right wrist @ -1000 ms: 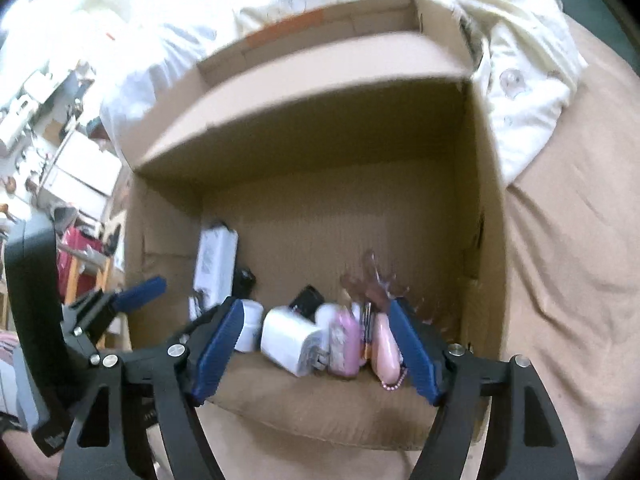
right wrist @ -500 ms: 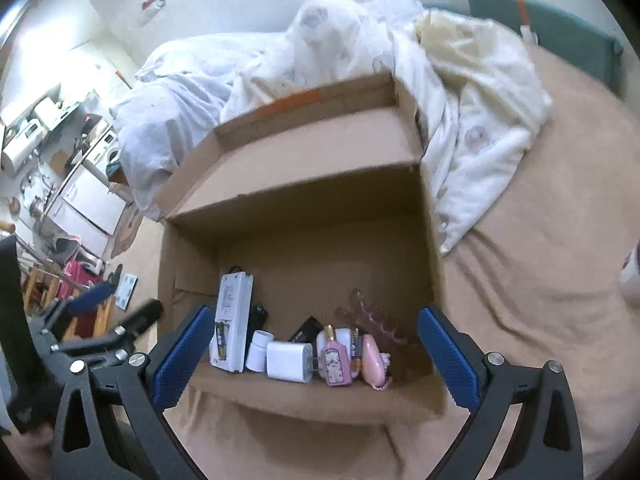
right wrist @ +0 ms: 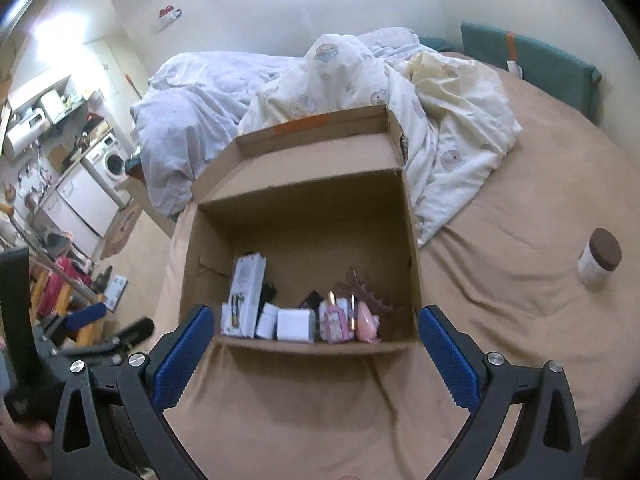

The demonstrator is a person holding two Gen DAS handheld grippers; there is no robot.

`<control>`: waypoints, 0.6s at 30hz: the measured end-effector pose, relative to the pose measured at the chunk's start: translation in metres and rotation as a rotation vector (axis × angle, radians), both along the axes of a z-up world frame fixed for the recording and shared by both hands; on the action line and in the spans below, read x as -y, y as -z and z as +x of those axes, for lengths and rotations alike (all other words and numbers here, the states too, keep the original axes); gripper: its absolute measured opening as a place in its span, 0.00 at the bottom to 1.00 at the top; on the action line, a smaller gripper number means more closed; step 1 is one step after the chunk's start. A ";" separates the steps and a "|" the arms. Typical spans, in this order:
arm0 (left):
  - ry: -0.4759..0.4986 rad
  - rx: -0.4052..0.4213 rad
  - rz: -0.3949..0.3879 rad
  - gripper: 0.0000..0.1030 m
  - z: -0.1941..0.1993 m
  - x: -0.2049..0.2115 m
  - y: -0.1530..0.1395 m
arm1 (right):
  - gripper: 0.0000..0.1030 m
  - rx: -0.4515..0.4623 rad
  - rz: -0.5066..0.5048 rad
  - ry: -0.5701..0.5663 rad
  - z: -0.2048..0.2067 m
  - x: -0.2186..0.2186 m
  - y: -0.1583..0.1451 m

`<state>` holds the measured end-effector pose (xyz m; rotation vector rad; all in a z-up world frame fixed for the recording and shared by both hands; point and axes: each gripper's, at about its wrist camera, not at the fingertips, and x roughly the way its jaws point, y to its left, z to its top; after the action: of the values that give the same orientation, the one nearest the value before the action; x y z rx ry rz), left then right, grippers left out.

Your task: Organize rigid objects

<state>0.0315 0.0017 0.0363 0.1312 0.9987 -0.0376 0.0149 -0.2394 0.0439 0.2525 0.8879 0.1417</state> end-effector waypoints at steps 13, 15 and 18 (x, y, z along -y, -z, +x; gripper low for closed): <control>0.023 0.018 -0.031 1.00 -0.016 -0.001 0.017 | 1.00 -0.026 -0.092 0.013 -0.017 -0.011 0.031; 0.004 0.027 -0.039 0.99 -0.013 -0.001 0.016 | 1.00 -0.038 -0.081 0.023 -0.013 -0.009 0.034; -0.010 0.031 -0.065 0.99 -0.010 -0.004 0.015 | 1.00 -0.052 -0.079 0.031 -0.010 -0.007 0.037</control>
<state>0.0214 0.0056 0.0213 0.0675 0.9662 -0.0590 0.0050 -0.2320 0.0067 0.1968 0.9382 0.0710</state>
